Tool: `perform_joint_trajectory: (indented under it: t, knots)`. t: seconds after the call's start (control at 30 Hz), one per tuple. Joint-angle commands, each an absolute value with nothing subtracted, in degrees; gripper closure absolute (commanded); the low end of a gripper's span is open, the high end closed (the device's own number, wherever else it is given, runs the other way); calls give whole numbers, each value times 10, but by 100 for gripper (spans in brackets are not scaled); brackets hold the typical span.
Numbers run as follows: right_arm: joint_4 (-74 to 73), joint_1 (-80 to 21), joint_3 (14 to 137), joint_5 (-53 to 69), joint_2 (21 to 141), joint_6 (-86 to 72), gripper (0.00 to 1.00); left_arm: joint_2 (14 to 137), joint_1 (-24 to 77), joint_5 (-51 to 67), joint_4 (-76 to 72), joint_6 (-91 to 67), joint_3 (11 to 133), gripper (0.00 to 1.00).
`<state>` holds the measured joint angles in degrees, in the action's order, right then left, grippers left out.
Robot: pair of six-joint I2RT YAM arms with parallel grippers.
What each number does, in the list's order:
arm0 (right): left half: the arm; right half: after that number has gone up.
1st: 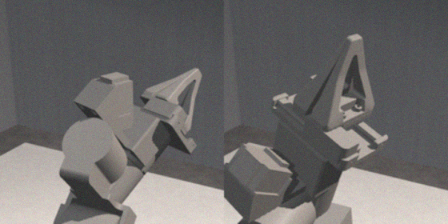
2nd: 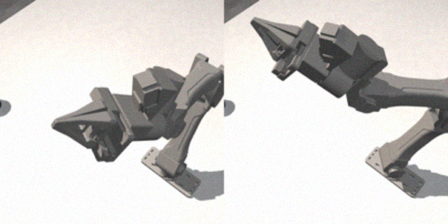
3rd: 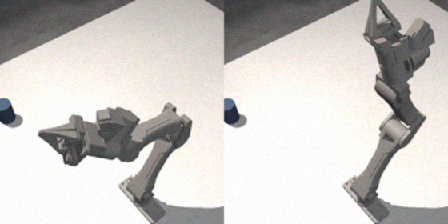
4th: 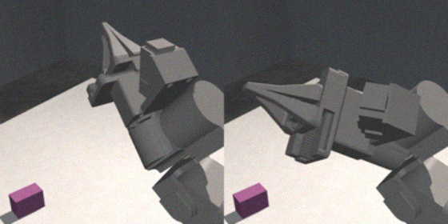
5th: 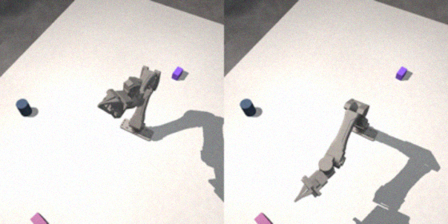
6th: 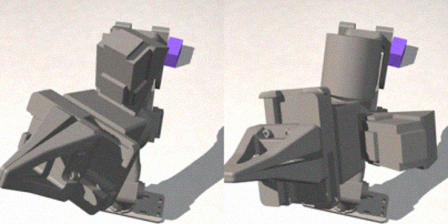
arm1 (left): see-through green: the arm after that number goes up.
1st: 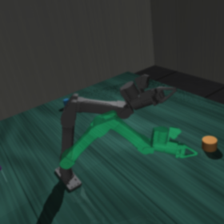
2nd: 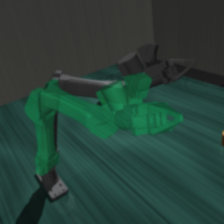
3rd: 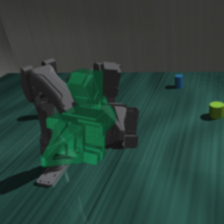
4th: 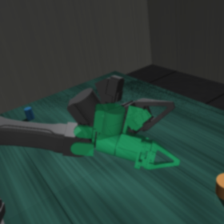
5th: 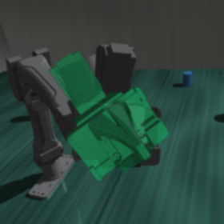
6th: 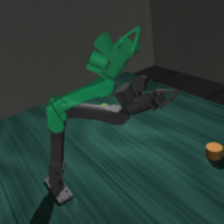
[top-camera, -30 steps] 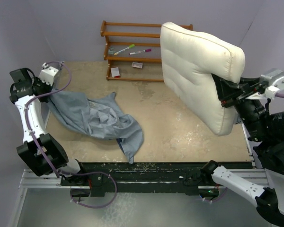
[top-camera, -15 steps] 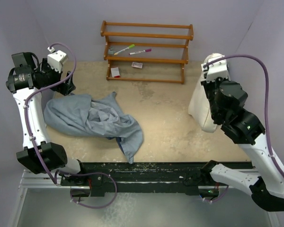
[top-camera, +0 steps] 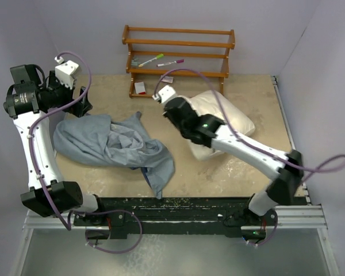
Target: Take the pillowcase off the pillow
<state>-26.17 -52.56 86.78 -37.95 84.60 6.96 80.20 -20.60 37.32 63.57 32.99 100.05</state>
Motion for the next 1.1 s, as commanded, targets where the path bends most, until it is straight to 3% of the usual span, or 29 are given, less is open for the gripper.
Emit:
perform_joint_trajectory:
  t: [0.0, 0.03, 0.1, 0.13, 0.5, 0.57, 0.63, 0.83, 0.97, 1.07]
  knots:
    - [-168, -531, 881, -241, 924, -109, 67, 772, -209, 392, 633, 315, 1010, 1]
    - [-160, -530, 887, -209, 940, -140, 54, 768, -209, 393, 631, 314, 1004, 1]
    - [-125, -530, 893, -173, 960, -180, 16, 757, -210, 394, 619, 311, 982, 1]
    - [-108, -529, 891, -164, 959, -193, 2, 751, -210, 392, 610, 308, 968, 1]
    - [31, -417, 763, 57, 741, -305, 0, 701, -209, 408, 477, 208, 811, 1]
    - [24, -390, 731, 48, 697, -310, 0, 696, -209, 414, 465, 186, 792, 1]
    - [-15, -379, 702, -20, 659, -303, 0, 679, -209, 400, 427, 151, 753, 1]
    - [-155, -368, 601, -373, 602, -329, 0, 600, -202, 329, 272, 95, 570, 1]
    - [-125, -367, 476, -543, 542, -308, 0, 528, -200, 289, 140, 54, 430, 1]
    - [-80, -368, 394, -637, 500, -326, 0, 468, -200, 331, 57, 65, 321, 1]
